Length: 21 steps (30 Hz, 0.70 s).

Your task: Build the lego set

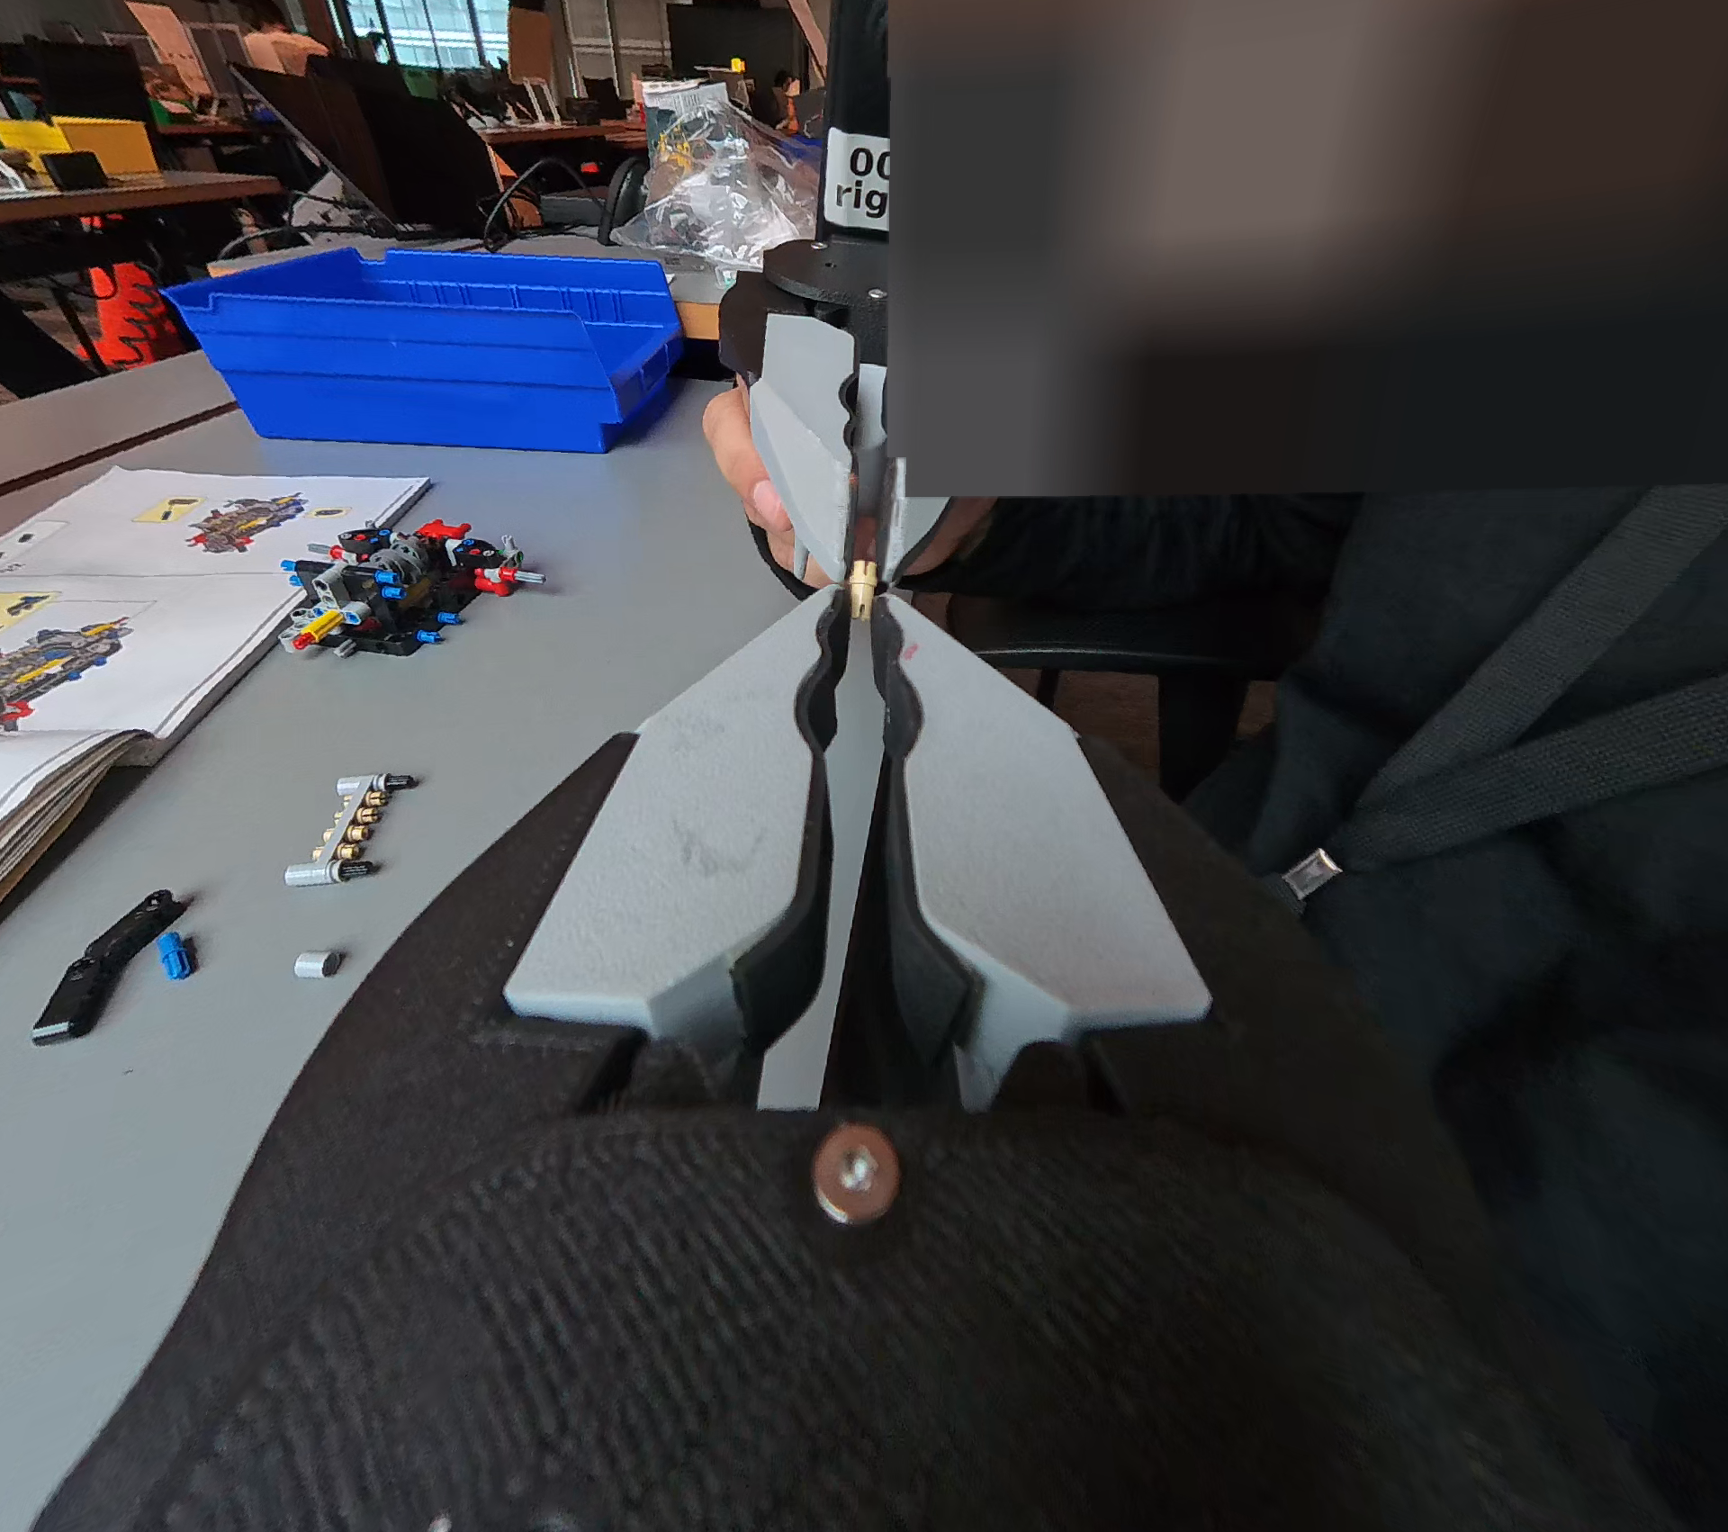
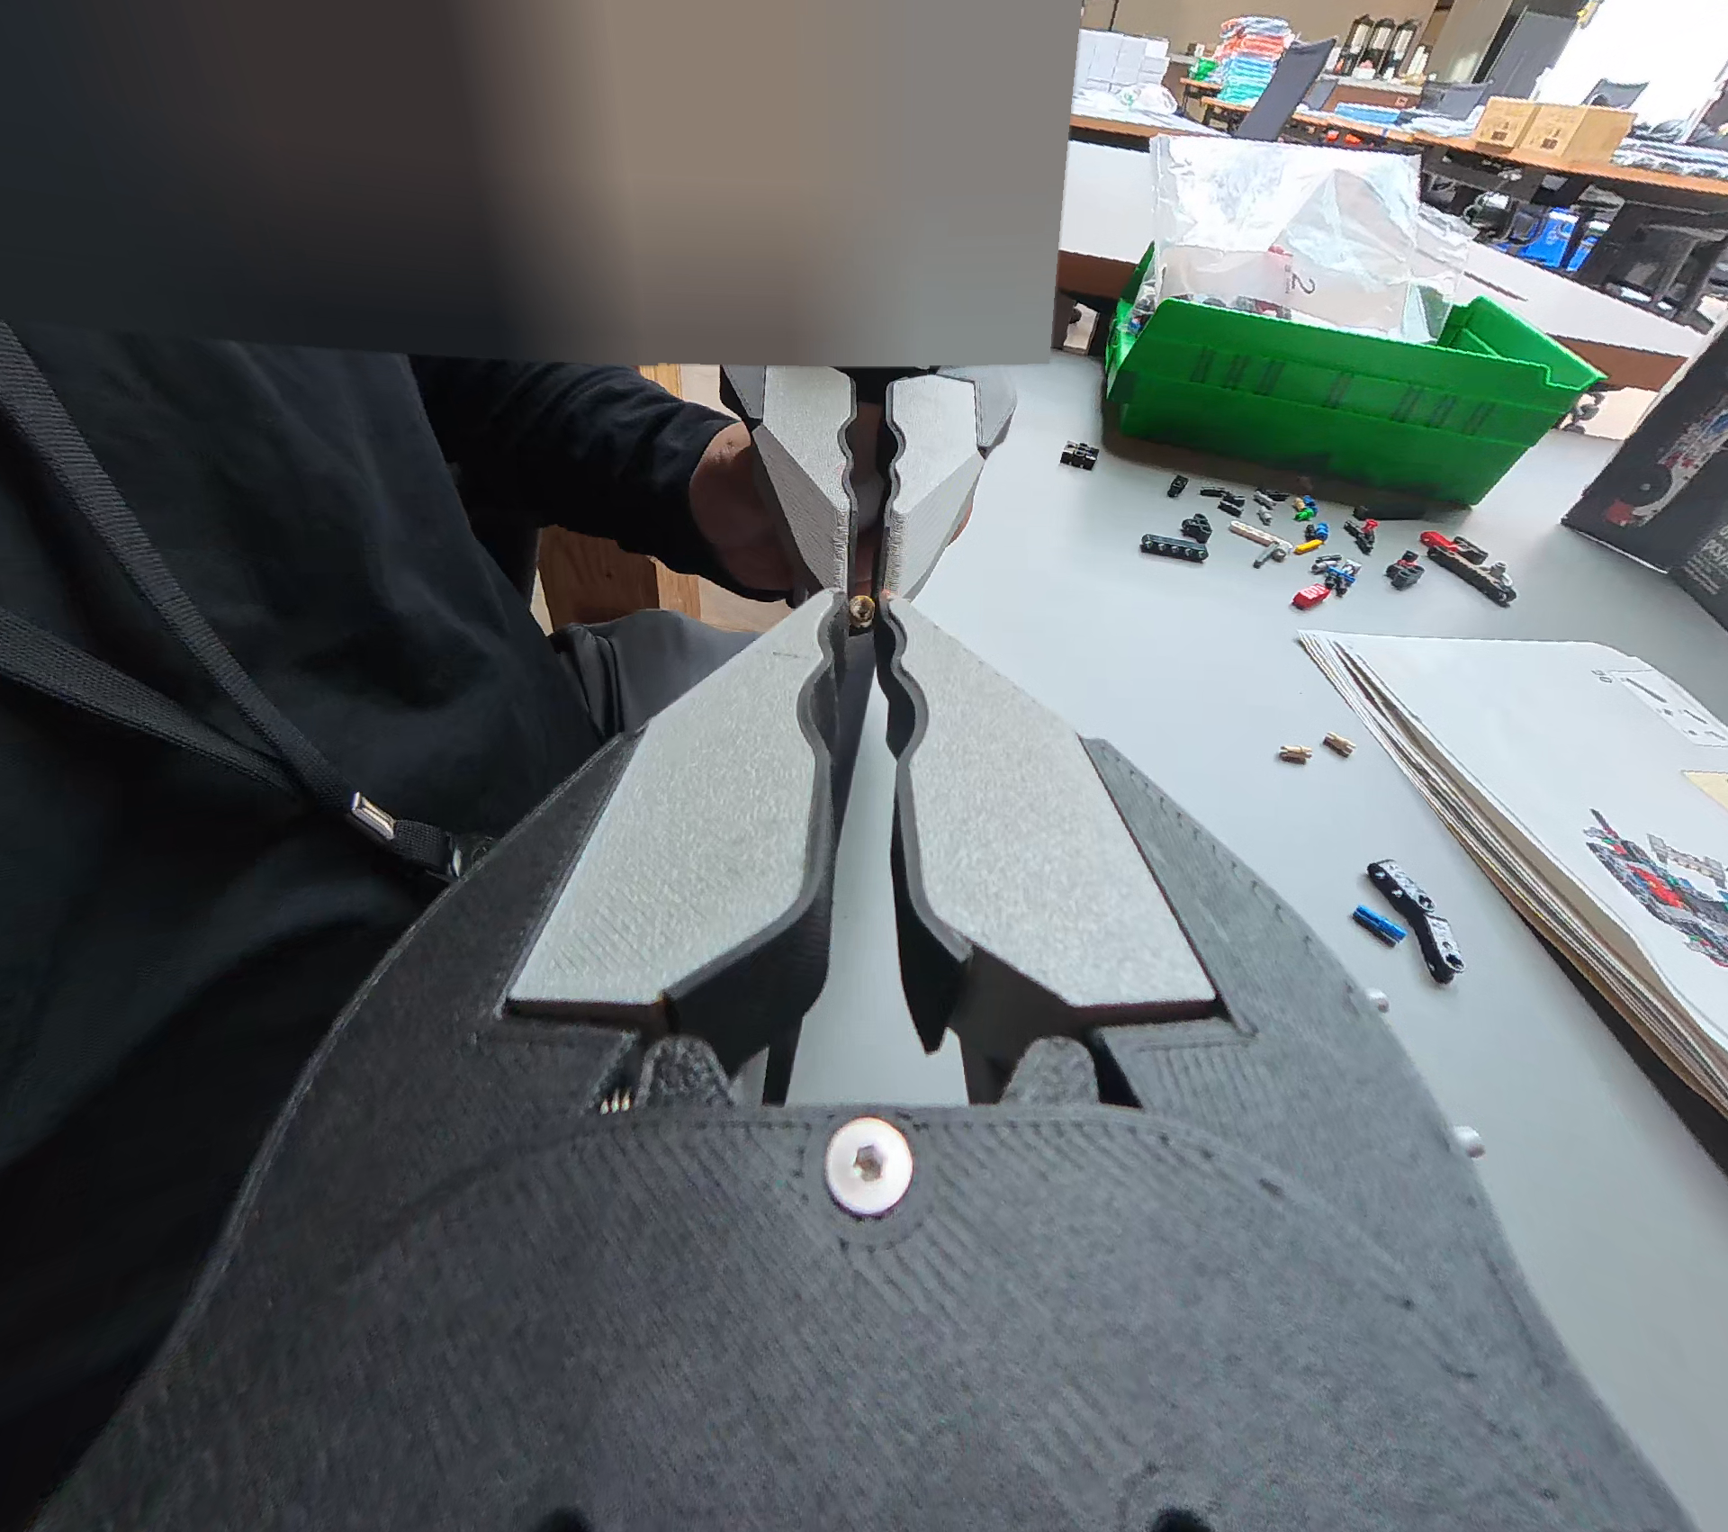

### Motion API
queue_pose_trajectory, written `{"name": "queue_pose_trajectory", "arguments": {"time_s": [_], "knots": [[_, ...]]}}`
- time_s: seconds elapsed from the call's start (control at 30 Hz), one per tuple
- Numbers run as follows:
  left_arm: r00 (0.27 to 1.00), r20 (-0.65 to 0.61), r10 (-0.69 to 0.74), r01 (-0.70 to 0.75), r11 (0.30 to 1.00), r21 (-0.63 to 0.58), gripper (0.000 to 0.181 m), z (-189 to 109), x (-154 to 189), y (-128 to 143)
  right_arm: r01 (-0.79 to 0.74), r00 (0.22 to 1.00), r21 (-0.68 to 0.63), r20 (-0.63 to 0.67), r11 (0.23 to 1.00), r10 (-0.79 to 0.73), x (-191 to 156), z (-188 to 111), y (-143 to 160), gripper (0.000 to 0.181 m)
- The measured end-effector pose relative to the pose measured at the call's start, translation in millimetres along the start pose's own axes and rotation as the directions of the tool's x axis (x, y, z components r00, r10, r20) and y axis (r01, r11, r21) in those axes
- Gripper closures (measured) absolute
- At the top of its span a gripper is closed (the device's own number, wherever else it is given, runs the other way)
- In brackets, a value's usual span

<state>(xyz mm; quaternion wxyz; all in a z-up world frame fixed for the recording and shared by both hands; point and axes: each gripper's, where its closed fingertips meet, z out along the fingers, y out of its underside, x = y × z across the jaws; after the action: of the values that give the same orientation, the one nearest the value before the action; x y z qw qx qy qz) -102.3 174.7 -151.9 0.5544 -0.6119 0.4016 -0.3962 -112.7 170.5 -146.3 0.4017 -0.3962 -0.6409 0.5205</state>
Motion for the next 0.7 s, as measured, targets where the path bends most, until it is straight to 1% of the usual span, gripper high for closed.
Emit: {"name": "queue_pose_trajectory", "arguments": {"time_s": [0.3, 0.5, 0.63, 0.7], "knots": [[1.000, 0.004, -0.010, 0.010, 1.000, 0.008, 0.179, 0.1, -0.6, -0.5, 0.029, 0.999, -0.008, -0.026, 1.000, -0.030, 1.7, -0.1, 0.2, 0.181], [0.999, 0.003, -0.032, 0.032, 0.999, 0.011, 0.179, 0.2, -2.2, 1.1, 0.103, 0.992, -0.030, -0.068, 0.994, -0.105, 3.0, 0.8, 1.4, 0.180], [1.000, 0.000, -0.029, 0.029, 1.000, 0.005, 0.179, 0.2, -1.4, 2.1, 0.072, 0.997, -0.026, -0.036, 0.997, -0.073, 0.0, 2.4, 2.1, 0.175], [1.000, -0.004, -0.031, 0.031, 1.000, 0.006, 0.179, 0.3, -0.5, 2.0, 0.071, 0.997, -0.022, -0.042, 0.997, -0.072, 1.1, 2.1, 2.1, 0.179]]}}
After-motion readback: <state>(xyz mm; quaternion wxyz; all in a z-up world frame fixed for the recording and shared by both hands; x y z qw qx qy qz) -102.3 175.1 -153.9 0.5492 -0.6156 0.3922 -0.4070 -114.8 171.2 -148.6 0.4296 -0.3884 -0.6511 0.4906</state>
